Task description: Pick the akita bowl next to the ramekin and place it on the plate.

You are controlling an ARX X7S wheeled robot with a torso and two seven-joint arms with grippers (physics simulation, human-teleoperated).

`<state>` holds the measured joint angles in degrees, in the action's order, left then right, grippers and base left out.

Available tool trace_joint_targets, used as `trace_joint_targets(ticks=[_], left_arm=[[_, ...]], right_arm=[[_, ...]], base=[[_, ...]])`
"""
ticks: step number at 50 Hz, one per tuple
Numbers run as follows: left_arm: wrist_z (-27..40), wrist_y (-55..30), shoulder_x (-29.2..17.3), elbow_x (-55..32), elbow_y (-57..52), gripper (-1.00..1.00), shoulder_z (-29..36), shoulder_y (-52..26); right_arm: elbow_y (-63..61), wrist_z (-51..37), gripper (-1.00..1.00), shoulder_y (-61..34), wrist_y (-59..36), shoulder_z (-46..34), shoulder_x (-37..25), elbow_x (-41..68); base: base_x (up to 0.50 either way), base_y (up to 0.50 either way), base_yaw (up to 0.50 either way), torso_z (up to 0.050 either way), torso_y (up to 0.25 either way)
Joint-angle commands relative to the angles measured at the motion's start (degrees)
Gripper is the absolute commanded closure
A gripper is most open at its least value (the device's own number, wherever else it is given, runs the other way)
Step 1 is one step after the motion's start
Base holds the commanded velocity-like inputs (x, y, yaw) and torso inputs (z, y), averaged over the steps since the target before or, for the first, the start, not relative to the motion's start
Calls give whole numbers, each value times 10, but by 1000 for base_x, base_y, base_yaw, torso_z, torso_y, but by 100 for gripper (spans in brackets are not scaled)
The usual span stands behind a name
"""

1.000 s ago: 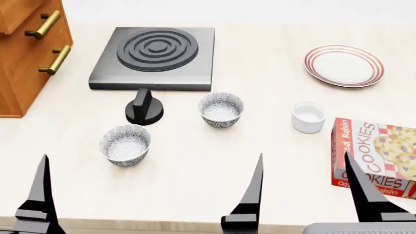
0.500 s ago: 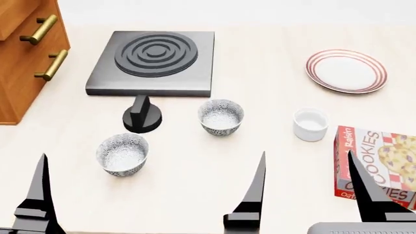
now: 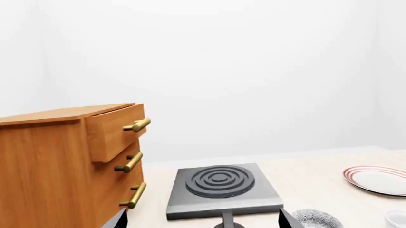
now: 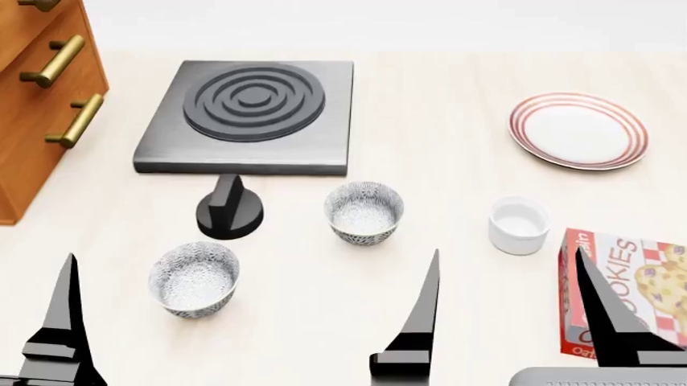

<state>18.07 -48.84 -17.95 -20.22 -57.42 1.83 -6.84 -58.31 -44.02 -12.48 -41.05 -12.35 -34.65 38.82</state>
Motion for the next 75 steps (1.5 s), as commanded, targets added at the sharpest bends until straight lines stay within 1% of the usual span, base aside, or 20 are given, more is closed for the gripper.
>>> trace_joint_targets(ticks=[1,34,60,75], left_arm=[[7,3,-5,-5,2,-100,2,0],[24,3,-17,-21,6,-100,10,-8],[48,19,-35,-42,12,-100,12,-3],[60,33,-45,-46,16,-100,18,5]], right_arm=[[1,-8,-100,-2,6,-6,-7,4],[14,-19,-100,-3,33,-19,-21,8],[11,-31,-100,-8,39,-28,-32,14],[9,-33,-100,6,57,-26,-42,14]], base=[[125,0,0,0,0],[122,0,0,0,0],[123,0,0,0,0],[122,0,0,0,0]])
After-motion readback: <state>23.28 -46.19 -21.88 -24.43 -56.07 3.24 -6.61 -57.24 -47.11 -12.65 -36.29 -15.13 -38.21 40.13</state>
